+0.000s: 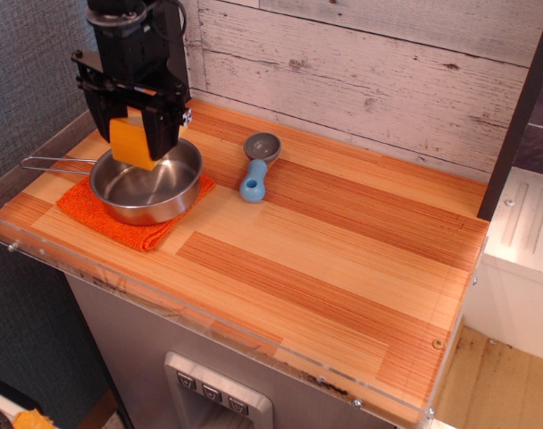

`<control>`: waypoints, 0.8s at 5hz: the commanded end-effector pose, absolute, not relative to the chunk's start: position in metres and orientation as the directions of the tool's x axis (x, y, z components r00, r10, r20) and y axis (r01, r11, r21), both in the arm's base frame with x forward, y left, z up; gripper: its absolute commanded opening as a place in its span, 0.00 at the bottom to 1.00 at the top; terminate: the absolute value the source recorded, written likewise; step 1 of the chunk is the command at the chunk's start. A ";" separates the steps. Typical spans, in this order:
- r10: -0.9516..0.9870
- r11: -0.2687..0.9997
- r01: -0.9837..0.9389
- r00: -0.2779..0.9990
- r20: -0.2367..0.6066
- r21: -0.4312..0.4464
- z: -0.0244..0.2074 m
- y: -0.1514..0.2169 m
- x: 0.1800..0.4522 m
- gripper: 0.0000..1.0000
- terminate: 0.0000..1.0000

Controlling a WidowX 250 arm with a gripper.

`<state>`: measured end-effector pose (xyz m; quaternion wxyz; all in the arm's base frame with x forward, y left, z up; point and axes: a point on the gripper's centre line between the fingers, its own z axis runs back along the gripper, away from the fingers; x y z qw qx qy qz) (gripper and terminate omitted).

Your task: Place the cheese inside of pot.

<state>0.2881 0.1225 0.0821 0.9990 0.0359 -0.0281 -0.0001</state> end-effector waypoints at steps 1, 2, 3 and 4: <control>-0.005 0.993 0.003 1.000 0.009 0.115 0.077 0.131 0.280 0.00 0.00; 0.014 0.993 -0.013 1.000 -0.001 0.118 0.076 0.134 0.278 0.00 0.00; 0.003 0.993 -0.001 1.000 -0.013 0.122 0.077 0.133 0.277 1.00 0.00; -0.013 0.992 0.013 1.000 0.001 0.122 0.080 0.130 0.277 1.00 0.00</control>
